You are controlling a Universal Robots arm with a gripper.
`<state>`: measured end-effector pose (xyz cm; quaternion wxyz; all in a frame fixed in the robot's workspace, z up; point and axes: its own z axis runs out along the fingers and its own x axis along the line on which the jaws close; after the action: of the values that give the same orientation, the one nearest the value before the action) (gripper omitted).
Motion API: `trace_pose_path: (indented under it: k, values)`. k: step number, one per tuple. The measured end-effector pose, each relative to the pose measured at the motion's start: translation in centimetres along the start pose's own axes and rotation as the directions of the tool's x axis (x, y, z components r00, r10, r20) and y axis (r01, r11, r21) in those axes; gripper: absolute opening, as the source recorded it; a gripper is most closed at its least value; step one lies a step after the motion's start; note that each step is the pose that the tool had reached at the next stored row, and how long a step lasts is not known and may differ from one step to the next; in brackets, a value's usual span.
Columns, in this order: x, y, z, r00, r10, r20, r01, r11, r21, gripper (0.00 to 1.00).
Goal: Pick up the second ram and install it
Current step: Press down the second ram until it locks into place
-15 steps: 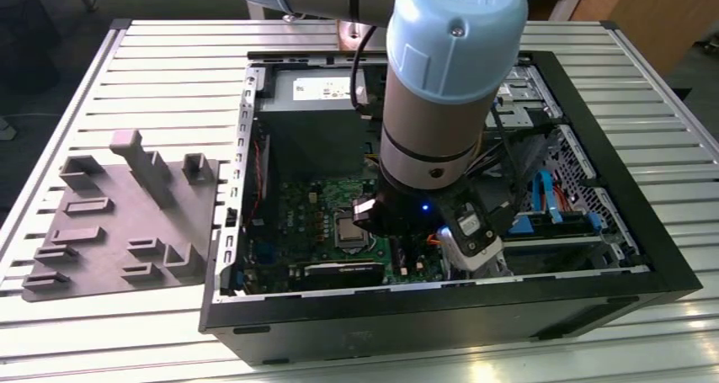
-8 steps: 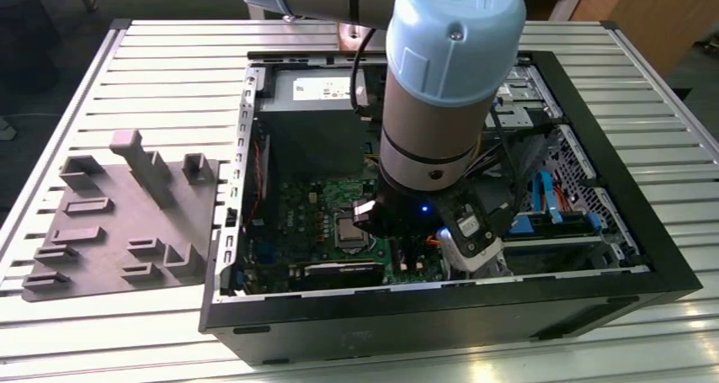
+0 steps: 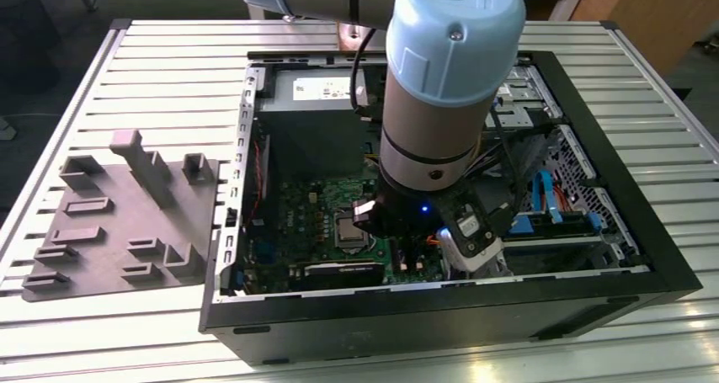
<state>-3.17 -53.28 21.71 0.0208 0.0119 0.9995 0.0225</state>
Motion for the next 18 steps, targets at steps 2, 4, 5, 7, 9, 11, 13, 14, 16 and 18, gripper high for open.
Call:
trace_pose_path:
  k: [2, 4, 5, 7, 9, 11, 13, 14, 16, 18]
  values:
    - [-0.01, 0.02, -0.13, 1.0000, 0.000, 0.0004, 0.000, 1.0000, -0.0015, 0.11]
    - [-0.02, 0.03, -0.44, 1.0000, 0.000, 0.0001, 0.000, 1.0000, -0.0004, 0.11]
    - [-0.02, 0.03, -0.56, 1.0000, 0.000, 0.0000, 0.000, 1.0000, -0.0002, 0.11]
    - [-0.04, 0.04, -0.87, 1.0000, 0.000, 0.0000, 0.000, 1.0000, 0.0000, 0.11]
    - [-0.05, 0.05, -1.18, 1.0000, 0.000, 0.0000, 0.000, 1.0000, 0.0000, 0.11]
    - [-0.06, 0.07, -1.49, 1.0000, 0.000, 0.0000, 0.000, 1.0000, 0.0001, 0.11]
    - [-0.08, 0.08, -1.82, 1.0000, 0.000, 0.0000, 0.000, 1.0000, 0.0000, 0.11]
    - [-0.08, 0.09, -1.95, 1.0000, 0.000, 0.0000, 0.000, 1.0000, 0.0001, 0.11]
    - [-0.09, 0.10, -2.18, 1.0000, 0.000, 0.0000, 0.000, 1.0000, 0.0001, 0.11]
    - [-0.09, 0.10, -2.24, 1.0000, 0.000, 0.0001, 0.000, 1.0000, -0.0002, 0.11]
